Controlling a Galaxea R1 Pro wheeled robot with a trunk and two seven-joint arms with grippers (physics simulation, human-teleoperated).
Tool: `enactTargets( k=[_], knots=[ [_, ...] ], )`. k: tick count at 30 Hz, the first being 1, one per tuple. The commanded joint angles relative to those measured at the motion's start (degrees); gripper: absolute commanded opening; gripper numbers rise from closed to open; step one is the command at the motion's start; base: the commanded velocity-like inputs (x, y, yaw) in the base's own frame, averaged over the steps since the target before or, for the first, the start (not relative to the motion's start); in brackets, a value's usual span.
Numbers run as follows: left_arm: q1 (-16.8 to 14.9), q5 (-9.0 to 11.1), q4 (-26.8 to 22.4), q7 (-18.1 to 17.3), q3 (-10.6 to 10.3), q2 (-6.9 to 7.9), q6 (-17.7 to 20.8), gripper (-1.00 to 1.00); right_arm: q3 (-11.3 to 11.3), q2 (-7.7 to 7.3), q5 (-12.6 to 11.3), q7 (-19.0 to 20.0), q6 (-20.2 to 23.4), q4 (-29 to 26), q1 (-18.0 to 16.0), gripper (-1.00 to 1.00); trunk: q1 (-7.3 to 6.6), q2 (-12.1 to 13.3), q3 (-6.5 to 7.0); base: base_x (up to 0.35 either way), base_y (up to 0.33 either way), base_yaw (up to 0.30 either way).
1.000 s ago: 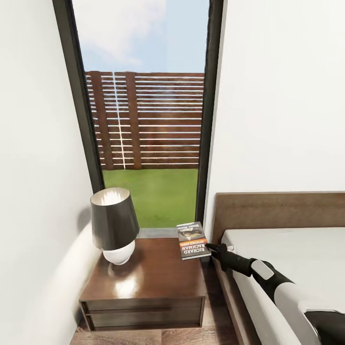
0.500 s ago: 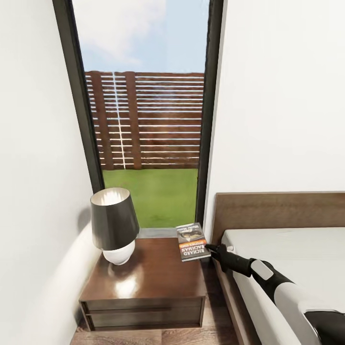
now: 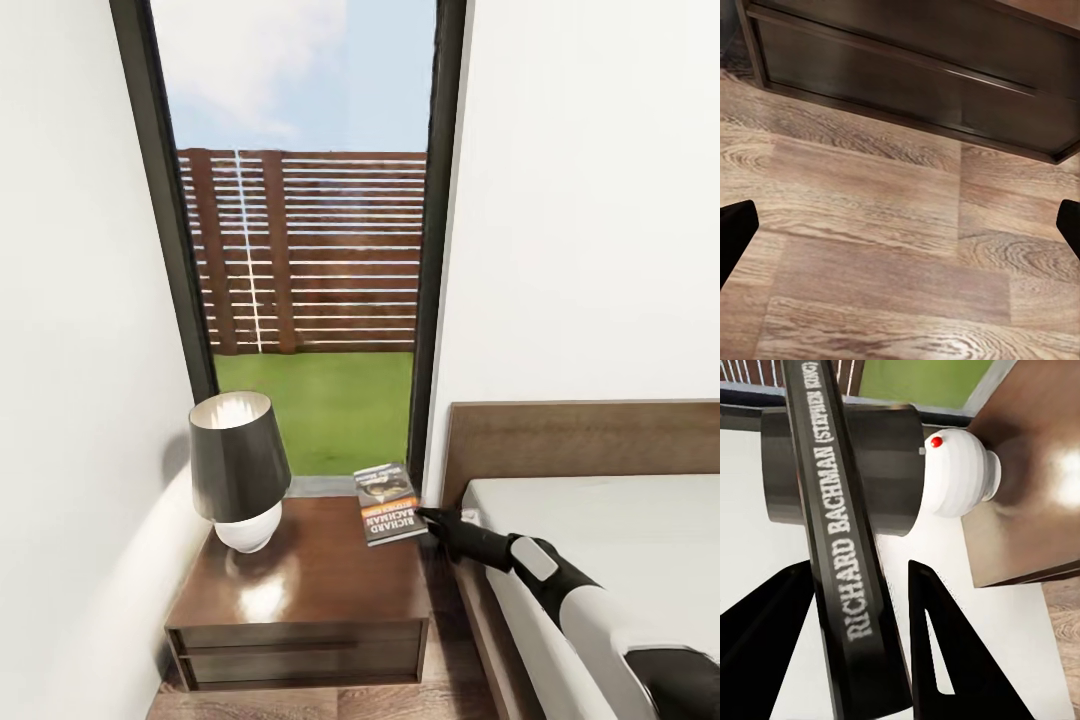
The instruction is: In the bedroom, move the book from the bed onto either nightstand, and place the two sandals side by side next to the bed.
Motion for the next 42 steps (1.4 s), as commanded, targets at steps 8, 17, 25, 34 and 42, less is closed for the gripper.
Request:
enactTargets(
  k=[8,17,25,34,42],
  knots=[
    [0.0,0.7,0.1,-0.6,0.1,0.29,0.0,1.0,2.8,2.83,0.0,-1.7,0.1,-2.4,-0.1,-1.0,0.0,0.0,-0.06,0.0,0.0,0.0],
    [0.0,0.8,0.1,-0.6,0.1,0.41,0.0,1.0,3.5,3.96,-0.1,-3.0,0.1,-3.9,-0.1,-1.0,0.0,0.0,-0.06,0.0,0.0,0.0],
    [0.0,0.9,0.1,-0.5,0.2,0.43,0.0,1.0,3.6,4.05,-0.1,-3.3,0.2,-4.1,-0.1,-1.0,0.0,0.0,-0.06,0.0,0.0,0.0],
    [0.0,0.9,0.0,-0.8,0.2,0.49,-0.2,1.0,3.6,4.06,-0.2,-3.3,0.1,-4.1,-0.1,-1.0,0.0,0.0,-0.06,0.0,0.0,0.0],
    [0.0,1.1,0.0,-1.0,0.2,0.51,-1.1,1.0,3.5,4.06,-0.3,-3.2,0.0,-4.1,-0.1,-1.0,0.0,0.0,-0.06,0.0,0.0,0.0]
  ],
)
